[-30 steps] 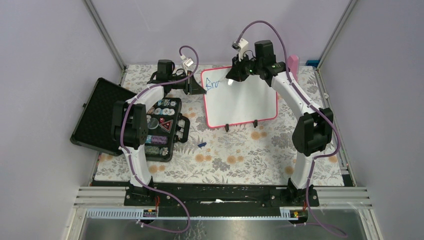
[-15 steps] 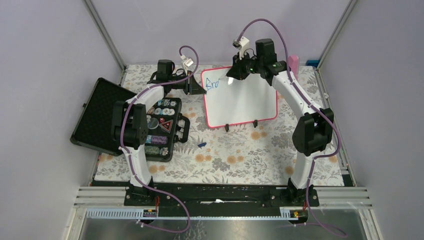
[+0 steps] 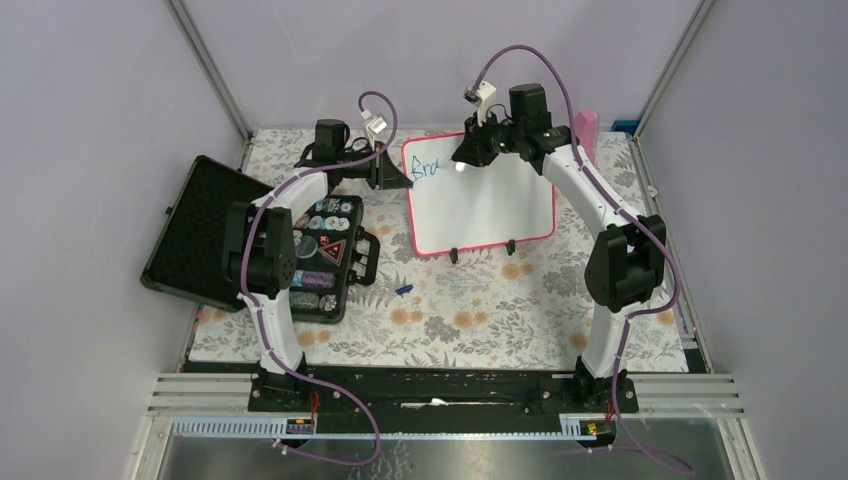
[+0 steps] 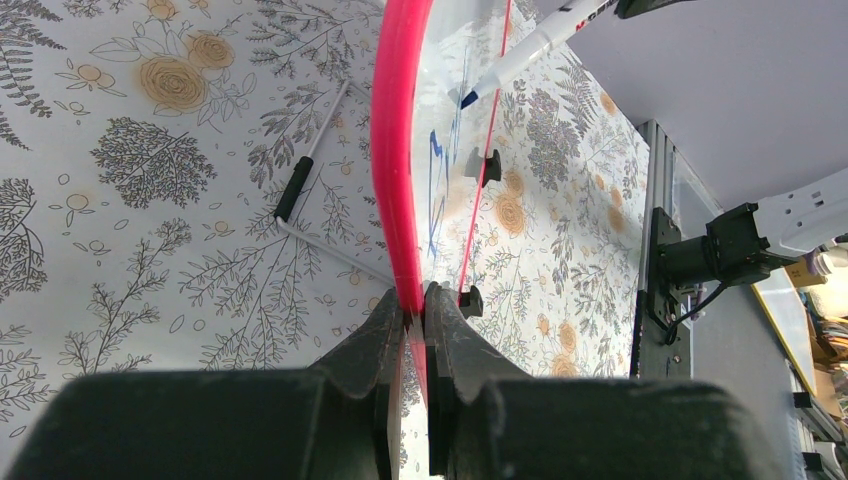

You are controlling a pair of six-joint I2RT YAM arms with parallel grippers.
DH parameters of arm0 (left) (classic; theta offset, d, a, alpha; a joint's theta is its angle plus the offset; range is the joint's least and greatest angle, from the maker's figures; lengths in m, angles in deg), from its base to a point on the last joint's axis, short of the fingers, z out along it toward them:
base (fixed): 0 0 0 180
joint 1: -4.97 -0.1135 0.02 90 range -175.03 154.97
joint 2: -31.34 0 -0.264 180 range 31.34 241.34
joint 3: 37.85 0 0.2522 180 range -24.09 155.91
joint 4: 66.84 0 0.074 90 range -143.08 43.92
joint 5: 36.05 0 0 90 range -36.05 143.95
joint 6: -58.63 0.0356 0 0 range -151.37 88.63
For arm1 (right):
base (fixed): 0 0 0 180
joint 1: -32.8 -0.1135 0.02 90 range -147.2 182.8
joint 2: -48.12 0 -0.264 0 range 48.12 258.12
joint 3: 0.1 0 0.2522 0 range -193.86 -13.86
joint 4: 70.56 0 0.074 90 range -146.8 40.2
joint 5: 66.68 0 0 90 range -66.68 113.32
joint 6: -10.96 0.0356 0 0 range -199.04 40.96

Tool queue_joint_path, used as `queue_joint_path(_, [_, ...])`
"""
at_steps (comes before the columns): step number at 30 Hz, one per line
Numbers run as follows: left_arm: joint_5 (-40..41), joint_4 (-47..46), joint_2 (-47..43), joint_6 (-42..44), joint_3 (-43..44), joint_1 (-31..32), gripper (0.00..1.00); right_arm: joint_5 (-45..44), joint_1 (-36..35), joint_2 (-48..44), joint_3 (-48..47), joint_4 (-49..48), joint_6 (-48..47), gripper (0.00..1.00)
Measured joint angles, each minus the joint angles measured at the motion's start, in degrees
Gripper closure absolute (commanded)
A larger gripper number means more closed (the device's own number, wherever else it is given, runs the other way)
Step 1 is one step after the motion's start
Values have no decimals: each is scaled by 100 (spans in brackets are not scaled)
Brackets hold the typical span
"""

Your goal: Write a sentence on the whiteboard

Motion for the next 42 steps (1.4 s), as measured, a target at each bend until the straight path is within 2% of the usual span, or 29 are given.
queue_joint_path(17, [4,0,0,0,0,0,100,4,-2,-11,55,352,-358,100])
queue_joint_path(42, [-22,0,0,-4,0,2,100,68,177,-140,0,376,-136,100])
